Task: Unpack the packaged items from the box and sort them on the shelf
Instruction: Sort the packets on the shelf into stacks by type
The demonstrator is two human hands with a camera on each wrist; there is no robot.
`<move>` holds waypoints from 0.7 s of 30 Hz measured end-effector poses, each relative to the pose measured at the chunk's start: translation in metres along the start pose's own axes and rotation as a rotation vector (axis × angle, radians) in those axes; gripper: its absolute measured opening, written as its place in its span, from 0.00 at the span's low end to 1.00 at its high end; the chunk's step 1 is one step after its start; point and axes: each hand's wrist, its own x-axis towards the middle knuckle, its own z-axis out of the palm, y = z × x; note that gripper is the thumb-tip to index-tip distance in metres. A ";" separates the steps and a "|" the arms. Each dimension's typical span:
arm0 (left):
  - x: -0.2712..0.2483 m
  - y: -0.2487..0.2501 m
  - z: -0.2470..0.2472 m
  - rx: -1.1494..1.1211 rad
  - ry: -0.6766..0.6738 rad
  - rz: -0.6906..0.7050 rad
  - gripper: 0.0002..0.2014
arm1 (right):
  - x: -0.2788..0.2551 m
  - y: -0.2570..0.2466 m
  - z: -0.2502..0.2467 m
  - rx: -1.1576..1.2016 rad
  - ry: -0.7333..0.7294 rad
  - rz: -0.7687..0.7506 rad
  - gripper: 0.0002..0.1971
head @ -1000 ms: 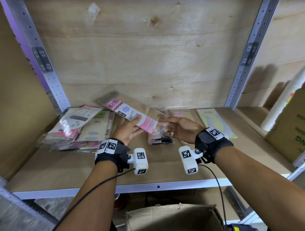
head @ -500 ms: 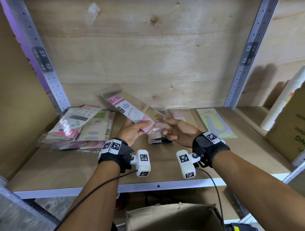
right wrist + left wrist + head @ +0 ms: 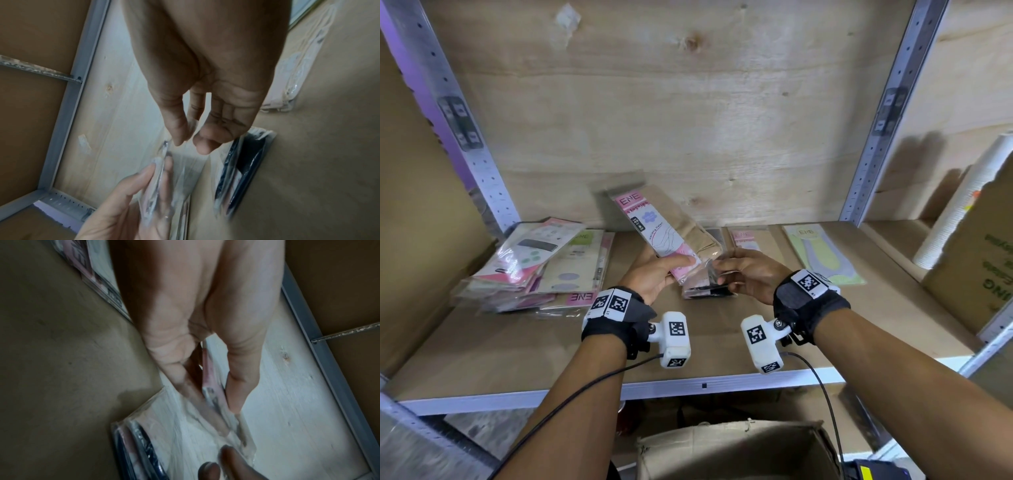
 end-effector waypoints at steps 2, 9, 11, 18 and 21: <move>-0.001 0.001 0.001 0.017 -0.004 -0.003 0.31 | -0.001 -0.001 0.001 0.043 -0.010 0.020 0.08; -0.004 0.003 0.000 0.106 -0.022 -0.040 0.32 | -0.001 0.001 0.000 0.254 -0.029 0.083 0.07; -0.006 0.004 0.000 0.126 -0.032 -0.048 0.31 | -0.002 -0.001 0.000 0.304 -0.041 0.079 0.07; -0.008 0.008 0.000 0.015 -0.069 -0.099 0.31 | -0.004 -0.004 -0.011 0.309 -0.070 0.066 0.12; -0.010 0.010 -0.001 -0.011 -0.050 -0.084 0.29 | -0.005 -0.004 -0.017 0.194 -0.070 0.025 0.07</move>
